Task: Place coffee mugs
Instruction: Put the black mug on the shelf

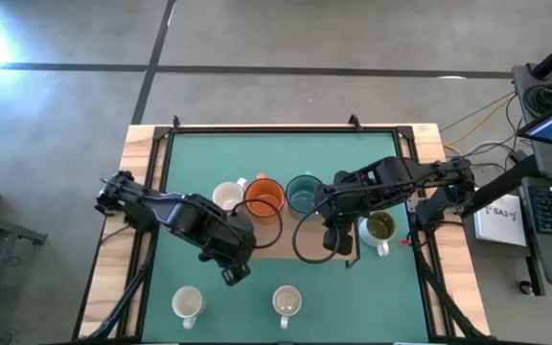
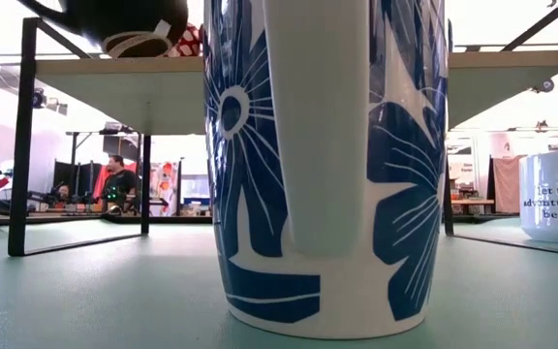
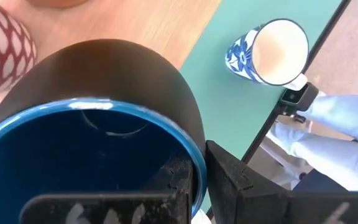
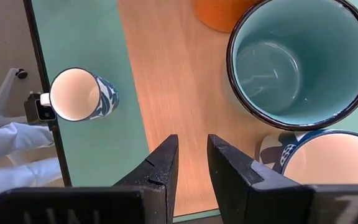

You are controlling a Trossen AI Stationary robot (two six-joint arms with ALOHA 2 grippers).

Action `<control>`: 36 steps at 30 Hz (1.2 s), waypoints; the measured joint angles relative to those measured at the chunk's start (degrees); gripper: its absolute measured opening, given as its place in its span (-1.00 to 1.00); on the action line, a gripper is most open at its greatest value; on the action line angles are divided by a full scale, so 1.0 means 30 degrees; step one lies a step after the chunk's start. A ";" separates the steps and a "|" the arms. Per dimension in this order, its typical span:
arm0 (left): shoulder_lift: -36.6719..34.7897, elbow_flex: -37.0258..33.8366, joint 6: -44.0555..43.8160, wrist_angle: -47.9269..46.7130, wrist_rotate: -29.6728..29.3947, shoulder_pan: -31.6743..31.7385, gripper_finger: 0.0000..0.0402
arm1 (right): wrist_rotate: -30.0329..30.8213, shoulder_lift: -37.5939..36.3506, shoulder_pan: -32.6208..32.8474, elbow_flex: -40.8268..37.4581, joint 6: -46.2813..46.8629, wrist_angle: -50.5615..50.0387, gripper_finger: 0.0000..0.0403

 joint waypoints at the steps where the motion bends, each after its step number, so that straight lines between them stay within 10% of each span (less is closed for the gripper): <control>1: 0.0000 -0.0208 -0.0028 0.0132 0.0076 0.0020 -0.94 | 0.0000 0.0000 0.0000 0.0000 0.0000 0.0007 -0.64; 36: 0.0991 -0.0538 -0.0903 0.0503 0.0314 0.0115 -0.94 | -0.0080 0.0000 0.0000 0.0000 -0.0160 -0.0036 -0.57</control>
